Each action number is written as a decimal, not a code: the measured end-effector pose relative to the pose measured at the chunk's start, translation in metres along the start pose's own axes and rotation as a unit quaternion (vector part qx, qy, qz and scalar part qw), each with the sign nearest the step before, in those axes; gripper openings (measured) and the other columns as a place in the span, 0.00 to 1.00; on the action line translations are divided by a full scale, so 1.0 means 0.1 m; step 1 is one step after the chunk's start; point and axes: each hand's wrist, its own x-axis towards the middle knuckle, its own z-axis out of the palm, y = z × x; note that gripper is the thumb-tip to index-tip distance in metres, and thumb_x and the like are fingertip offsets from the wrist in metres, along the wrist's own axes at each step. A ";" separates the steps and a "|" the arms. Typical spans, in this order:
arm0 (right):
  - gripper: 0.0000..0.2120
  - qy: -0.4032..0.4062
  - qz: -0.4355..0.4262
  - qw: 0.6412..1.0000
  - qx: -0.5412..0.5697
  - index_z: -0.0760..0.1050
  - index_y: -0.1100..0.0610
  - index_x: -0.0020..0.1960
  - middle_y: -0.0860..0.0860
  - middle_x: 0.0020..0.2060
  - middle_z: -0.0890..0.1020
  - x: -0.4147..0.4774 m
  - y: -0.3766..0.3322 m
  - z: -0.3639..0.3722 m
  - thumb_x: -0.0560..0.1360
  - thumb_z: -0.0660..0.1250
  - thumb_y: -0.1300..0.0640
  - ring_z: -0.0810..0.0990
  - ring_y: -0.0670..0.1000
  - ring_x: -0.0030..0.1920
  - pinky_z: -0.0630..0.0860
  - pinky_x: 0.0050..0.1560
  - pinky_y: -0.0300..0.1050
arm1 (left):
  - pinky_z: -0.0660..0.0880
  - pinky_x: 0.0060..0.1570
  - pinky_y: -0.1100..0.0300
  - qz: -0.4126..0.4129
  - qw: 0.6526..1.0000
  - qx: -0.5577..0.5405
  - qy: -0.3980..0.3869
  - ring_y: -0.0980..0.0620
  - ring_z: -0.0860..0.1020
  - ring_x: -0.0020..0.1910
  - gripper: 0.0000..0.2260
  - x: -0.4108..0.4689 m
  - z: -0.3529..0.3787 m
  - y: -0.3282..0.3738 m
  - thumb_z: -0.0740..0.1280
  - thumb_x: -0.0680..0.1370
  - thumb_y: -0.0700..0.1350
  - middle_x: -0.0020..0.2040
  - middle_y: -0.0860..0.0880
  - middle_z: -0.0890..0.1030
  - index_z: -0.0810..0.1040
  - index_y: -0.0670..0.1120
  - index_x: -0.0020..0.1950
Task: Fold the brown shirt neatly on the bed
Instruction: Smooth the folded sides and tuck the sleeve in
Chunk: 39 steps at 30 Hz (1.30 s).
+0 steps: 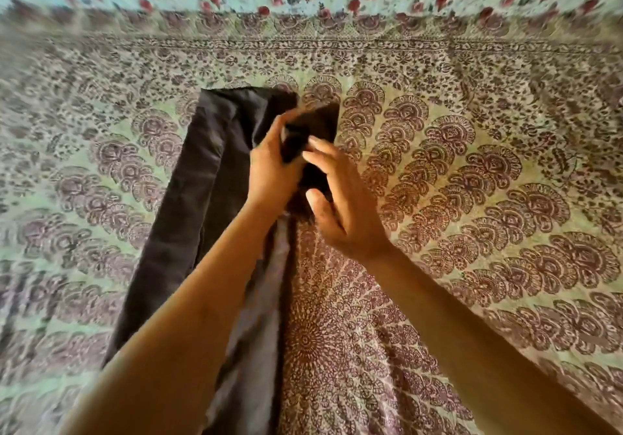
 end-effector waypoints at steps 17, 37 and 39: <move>0.29 -0.182 0.334 0.911 -0.160 0.59 0.63 0.72 0.61 0.71 0.65 -0.11 0.00 1.91 0.76 0.61 0.52 0.65 0.58 0.70 0.61 0.68 0.50 | 0.69 0.33 0.64 -0.307 0.935 -0.049 0.173 0.55 0.74 0.38 0.25 0.99 -3.03 -2.14 0.57 0.77 0.50 0.66 0.36 0.71 0.65 0.42 0.72; 0.23 -0.082 0.291 0.939 -0.166 0.63 0.58 0.71 0.54 0.69 0.68 1.20 0.84 1.74 0.76 0.58 0.62 0.71 0.55 0.65 0.67 0.59 0.47 | 0.70 0.62 0.54 -0.127 0.960 0.118 -0.220 0.47 0.75 0.61 0.25 1.50 -0.95 -1.83 0.70 0.73 0.51 0.62 0.44 0.77 0.71 0.43 0.67; 0.29 -0.106 0.309 0.934 -0.148 0.55 0.55 0.75 0.53 0.72 0.63 1.41 1.00 1.74 0.75 0.57 0.64 0.67 0.54 0.68 0.65 0.60 0.44 | 0.73 0.52 0.57 -0.130 0.942 0.147 -0.271 0.47 0.77 0.50 0.20 1.63 -0.88 -1.90 0.72 0.72 0.50 0.50 0.41 0.79 0.76 0.39 0.59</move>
